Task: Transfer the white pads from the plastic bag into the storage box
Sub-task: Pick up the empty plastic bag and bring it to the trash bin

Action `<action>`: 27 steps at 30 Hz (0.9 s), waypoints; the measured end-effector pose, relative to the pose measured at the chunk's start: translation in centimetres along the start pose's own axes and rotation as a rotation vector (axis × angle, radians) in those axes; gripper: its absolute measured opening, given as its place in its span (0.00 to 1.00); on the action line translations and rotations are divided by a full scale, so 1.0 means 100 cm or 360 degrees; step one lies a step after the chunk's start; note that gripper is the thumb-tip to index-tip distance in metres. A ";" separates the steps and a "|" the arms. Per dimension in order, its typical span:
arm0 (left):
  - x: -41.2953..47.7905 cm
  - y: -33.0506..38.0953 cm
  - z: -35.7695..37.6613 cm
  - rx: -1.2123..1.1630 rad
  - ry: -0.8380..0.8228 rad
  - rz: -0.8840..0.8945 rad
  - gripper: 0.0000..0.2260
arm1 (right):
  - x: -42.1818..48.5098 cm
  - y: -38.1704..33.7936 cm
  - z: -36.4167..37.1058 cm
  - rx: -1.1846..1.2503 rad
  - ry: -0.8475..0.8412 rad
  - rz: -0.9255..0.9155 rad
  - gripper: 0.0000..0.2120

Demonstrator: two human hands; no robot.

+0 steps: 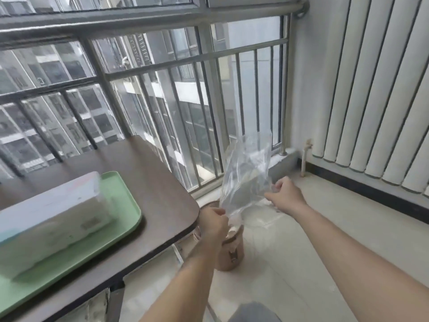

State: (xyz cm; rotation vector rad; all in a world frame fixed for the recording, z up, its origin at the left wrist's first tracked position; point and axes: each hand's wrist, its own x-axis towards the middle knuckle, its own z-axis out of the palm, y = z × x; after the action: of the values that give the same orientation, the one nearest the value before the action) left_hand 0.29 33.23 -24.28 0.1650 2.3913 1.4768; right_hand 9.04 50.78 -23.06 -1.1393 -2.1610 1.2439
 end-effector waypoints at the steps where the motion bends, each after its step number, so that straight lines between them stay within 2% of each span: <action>1: 0.013 -0.007 0.001 0.0016 0.0026 -0.0031 0.13 | 0.008 0.004 0.013 -0.0005 -0.0042 0.0017 0.17; 6: 0.056 -0.033 0.008 0.0077 0.0131 -0.0078 0.14 | 0.036 0.017 0.072 -0.0055 -0.0187 -0.0031 0.15; 9: 0.079 -0.046 0.013 0.0243 0.0166 -0.0055 0.16 | 0.055 0.024 0.107 -0.0086 -0.0286 0.0001 0.15; 14: 0.108 -0.062 0.013 0.0294 0.0120 -0.0048 0.14 | 0.077 0.031 0.152 -0.0188 -0.0536 0.0059 0.28; 16: 0.117 -0.071 0.013 0.0297 0.0022 -0.0026 0.14 | 0.078 0.033 0.162 -0.0316 -0.0648 0.0085 0.29; 18: 0.122 -0.078 0.013 0.0299 -0.0083 -0.0089 0.14 | 0.078 0.036 0.169 -0.0491 -0.0712 0.0113 0.35; 21: 0.124 -0.087 0.014 0.0433 -0.0160 -0.0089 0.19 | 0.080 0.049 0.177 -0.0608 -0.0780 0.0157 0.40; 23: 0.119 -0.085 0.013 0.0527 -0.0174 -0.0017 0.20 | 0.074 0.045 0.167 -0.0645 -0.0791 0.0137 0.35; 27: 0.098 -0.067 0.009 0.0620 -0.0293 0.0000 0.25 | 0.067 0.032 0.138 -0.0763 -0.0726 0.0031 0.15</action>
State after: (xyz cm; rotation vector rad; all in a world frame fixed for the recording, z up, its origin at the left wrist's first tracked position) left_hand -8.13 33.54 -32.72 0.3734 2.4946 0.9338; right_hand -2.68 49.80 -33.38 -1.1292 -2.9117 1.1032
